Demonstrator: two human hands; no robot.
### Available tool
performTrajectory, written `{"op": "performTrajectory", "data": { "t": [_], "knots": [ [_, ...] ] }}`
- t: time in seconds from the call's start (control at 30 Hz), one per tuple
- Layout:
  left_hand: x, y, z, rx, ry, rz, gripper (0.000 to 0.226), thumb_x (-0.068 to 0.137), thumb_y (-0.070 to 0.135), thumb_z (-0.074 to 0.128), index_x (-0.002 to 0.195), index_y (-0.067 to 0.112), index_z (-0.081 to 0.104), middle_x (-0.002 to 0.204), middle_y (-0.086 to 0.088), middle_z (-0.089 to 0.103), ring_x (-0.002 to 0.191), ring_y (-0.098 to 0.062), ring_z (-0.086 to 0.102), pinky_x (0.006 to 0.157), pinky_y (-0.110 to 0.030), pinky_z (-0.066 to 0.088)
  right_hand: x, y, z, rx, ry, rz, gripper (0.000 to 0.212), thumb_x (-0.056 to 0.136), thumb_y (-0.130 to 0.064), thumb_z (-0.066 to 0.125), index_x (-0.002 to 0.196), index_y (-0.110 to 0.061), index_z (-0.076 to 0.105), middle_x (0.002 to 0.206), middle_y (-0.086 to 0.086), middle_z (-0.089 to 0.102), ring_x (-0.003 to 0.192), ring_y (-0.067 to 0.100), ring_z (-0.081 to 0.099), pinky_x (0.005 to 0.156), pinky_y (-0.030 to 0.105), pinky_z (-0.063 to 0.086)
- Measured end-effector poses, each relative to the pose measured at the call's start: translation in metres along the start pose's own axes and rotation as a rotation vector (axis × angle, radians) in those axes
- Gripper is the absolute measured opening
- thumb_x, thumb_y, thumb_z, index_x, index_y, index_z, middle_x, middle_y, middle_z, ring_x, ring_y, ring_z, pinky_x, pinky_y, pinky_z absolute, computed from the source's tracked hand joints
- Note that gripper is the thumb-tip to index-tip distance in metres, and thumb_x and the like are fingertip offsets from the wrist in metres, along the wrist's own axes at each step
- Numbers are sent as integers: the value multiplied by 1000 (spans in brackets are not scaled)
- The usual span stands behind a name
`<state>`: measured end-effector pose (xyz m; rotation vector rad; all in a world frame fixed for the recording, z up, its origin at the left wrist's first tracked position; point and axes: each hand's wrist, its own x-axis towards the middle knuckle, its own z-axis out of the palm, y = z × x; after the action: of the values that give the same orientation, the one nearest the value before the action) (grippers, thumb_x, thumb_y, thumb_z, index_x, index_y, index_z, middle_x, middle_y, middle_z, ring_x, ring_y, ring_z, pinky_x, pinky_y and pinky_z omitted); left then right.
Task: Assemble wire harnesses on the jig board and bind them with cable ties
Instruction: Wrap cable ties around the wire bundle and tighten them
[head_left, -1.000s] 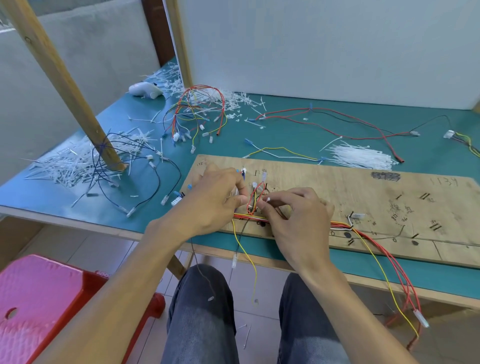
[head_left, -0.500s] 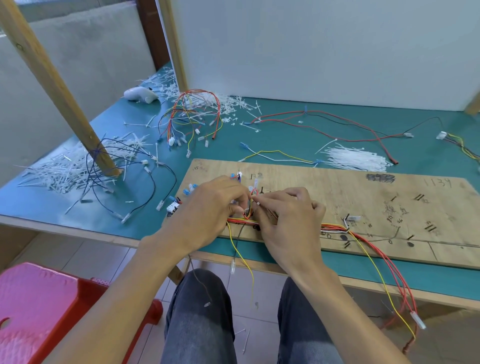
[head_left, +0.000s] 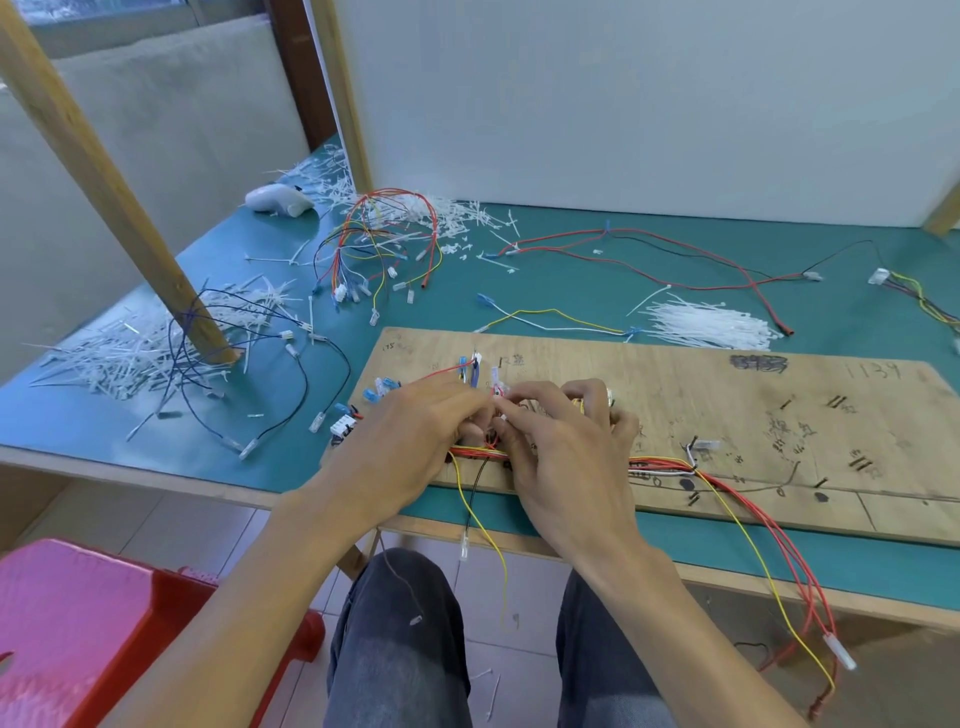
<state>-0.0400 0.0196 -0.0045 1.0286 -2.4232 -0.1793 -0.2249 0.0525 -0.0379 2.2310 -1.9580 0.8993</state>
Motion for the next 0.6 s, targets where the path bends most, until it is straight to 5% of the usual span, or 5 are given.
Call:
{"op": "performTrajectory", "data": {
  "t": [0.2,0.43,0.6],
  "knots": [
    [6,-2,2,-99,-5,-96,19,90,-6,68,85,12,64,86,0,68,83,-18,64,76,-42,56,1,-2,1,-3,-3,21,21,104,-43,57,113,-41,77,129,-24,62,117,20,44,88,45,31],
    [16,2,4,-336,30,-279,18,98,2,66,90,18,68,74,13,69,71,-5,67,67,-11,47,3,2,1,58,-40,39,28,103,-53,54,105,-43,80,122,-27,64,112,15,45,85,41,27],
    [22,3,6,-365,39,-300,18,95,14,75,95,29,66,78,13,73,74,-10,69,71,-17,50,4,7,0,273,-12,104,21,97,-56,66,95,-42,82,106,-27,72,107,9,50,86,38,25]
  ]
}}
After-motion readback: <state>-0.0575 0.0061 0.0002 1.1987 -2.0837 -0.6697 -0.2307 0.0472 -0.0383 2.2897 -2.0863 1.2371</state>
